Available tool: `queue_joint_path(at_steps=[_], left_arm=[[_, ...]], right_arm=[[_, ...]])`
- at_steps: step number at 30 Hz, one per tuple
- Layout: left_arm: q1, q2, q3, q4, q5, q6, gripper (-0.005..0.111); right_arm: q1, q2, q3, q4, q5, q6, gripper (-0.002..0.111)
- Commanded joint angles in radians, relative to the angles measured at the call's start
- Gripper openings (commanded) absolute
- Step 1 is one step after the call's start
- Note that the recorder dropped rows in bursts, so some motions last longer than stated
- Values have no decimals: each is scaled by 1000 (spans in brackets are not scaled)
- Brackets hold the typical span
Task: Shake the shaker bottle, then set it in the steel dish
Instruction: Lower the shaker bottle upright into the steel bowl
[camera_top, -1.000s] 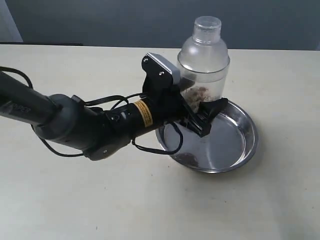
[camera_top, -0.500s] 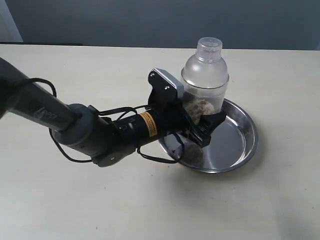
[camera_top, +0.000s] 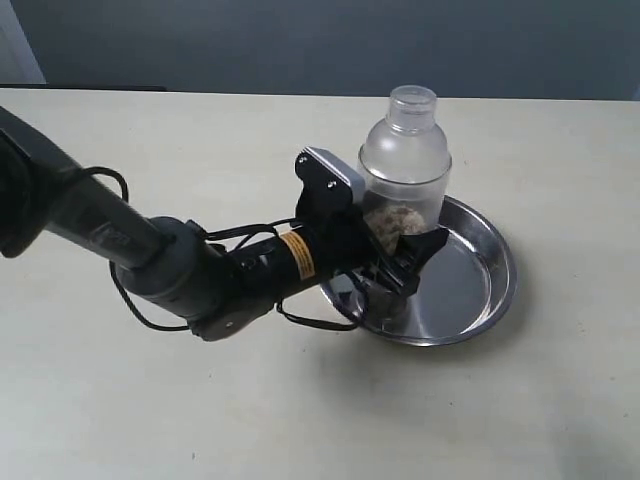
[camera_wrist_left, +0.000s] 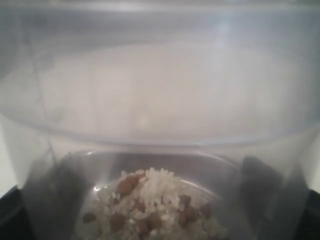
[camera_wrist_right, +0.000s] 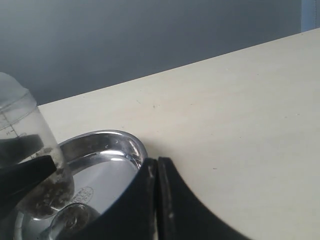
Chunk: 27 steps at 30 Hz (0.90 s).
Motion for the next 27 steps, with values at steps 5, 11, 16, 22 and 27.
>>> queue_joint_path(at_steps=[5,11,16,22,27], left_arm=[[-2,48,-62,-20,-132,2,33],[-2,86,-88,-20,-145,2,33],[-2,93,-98,-19,-141,4,33],[-2,136,-131,7,-145,4,44],[-2,152,-143,8,-143,4,48]], right_arm=[[2,-4,1,-7,-10,-6,-1],[2,-4,1,-8,-10,-6,-1],[2,-4,1,-8,-10,-6,-1],[2,-4,1,-8,-10,-6,-1],[2,-4,1,-8,-10,-6,-1]])
